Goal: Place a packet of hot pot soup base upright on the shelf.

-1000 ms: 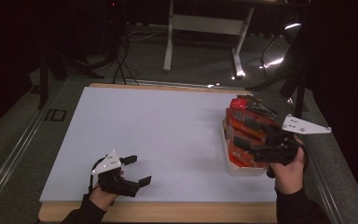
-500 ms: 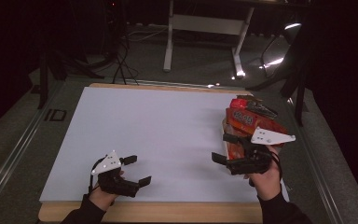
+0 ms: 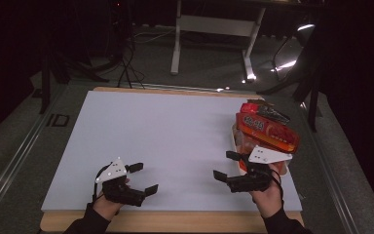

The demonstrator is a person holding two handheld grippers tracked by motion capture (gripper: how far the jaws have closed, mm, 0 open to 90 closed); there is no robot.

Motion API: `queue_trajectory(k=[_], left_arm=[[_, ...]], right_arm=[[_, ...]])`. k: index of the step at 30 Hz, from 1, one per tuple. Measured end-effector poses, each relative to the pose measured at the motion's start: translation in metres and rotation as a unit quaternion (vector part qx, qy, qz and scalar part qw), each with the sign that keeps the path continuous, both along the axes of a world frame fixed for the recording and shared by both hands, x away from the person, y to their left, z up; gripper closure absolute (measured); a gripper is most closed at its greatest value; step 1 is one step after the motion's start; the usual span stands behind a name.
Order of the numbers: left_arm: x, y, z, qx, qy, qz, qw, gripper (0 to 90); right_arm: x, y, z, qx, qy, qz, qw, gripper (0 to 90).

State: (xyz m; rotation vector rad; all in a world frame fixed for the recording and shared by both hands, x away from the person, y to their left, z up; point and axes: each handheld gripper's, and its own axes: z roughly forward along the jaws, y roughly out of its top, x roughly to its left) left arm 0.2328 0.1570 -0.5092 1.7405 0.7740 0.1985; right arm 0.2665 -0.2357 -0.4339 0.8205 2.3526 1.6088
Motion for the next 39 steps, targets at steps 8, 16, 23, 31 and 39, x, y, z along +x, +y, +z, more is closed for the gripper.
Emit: queue_trajectory(k=[8,16,23,31,39], left_arm=[[0.000,0.000,0.000,-0.001,0.000,-0.001,1.0000,3.4],[-0.001,0.000,0.001,-0.002,0.000,-0.001,1.0000,3.4],[-0.001,0.001,0.000,-0.002,-0.001,-0.002,1.0000,3.4],[-0.002,-0.001,0.001,0.005,-0.007,-0.004,1.0000,3.3],[-0.003,0.000,-0.002,0.006,-0.005,-0.004,1.0000,3.3]], right_arm=[[-0.008,-0.001,-0.018,-0.018,0.001,0.001,0.9998,13.8],[-0.012,-0.006,-0.029,-0.036,0.001,0.002,0.9993,13.8],[-0.015,-0.012,-0.037,-0.045,0.005,0.006,0.9989,13.8],[-0.018,-0.016,-0.049,-0.051,0.025,0.030,0.9980,13.8],[-0.016,-0.014,-0.055,-0.064,0.022,0.030,0.9972,13.8]])
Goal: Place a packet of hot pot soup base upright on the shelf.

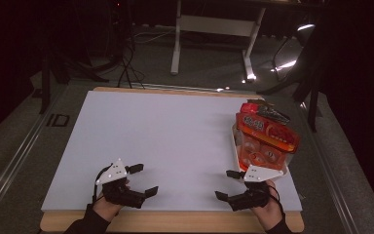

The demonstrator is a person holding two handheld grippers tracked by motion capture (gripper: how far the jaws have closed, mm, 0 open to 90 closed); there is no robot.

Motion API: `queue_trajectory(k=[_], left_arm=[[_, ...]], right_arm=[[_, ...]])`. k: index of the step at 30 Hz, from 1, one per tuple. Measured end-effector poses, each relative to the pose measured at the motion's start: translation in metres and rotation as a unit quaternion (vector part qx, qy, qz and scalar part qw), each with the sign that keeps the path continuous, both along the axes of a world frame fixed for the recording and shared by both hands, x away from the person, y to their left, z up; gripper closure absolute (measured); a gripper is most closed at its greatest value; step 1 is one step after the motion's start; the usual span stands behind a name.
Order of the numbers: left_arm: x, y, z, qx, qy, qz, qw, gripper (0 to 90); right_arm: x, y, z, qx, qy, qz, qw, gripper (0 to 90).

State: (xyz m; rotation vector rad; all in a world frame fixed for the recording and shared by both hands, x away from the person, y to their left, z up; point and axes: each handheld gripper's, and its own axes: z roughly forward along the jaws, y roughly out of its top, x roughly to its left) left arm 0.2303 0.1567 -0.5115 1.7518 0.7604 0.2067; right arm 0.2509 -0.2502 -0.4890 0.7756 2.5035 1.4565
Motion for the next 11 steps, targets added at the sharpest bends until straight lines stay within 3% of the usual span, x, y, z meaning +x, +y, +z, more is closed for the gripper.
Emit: queue_trajectory(k=[11], left_arm=[[0.0014,-0.0001,-0.0030,0.001,0.003,0.002,1.0000,3.3]], right_arm=[[0.0016,0.0012,-0.0006,0.004,-0.001,0.006,1.0000,13.8]])
